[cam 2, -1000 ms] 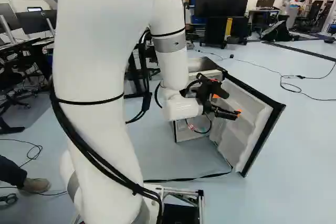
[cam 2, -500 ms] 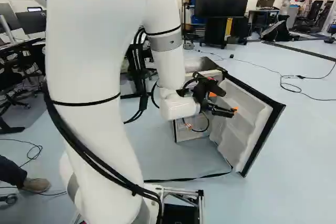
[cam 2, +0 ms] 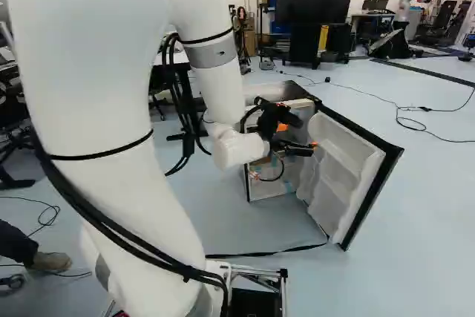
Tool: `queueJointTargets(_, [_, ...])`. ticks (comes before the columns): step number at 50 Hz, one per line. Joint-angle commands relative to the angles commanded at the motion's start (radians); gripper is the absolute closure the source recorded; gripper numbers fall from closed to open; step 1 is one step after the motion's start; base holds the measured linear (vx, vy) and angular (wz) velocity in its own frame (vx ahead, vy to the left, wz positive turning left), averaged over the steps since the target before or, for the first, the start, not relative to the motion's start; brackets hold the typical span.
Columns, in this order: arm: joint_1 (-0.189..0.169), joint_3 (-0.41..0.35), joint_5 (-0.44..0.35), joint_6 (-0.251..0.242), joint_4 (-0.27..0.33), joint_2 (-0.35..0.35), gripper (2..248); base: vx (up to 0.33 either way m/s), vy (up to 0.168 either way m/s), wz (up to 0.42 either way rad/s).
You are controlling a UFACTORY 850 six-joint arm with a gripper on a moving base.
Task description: Open the fridge door
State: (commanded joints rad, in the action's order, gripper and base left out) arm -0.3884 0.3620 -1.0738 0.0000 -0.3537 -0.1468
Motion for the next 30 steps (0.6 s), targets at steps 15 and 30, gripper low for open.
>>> queueJointTargets(15, [0.092,-0.065,0.048,0.000,0.084,0.101,3,0.000,0.000,0.000])
queueJointTargets(30, [0.197,-0.139,0.102,0.000,0.179,0.216,3,0.000,0.000,0.000])
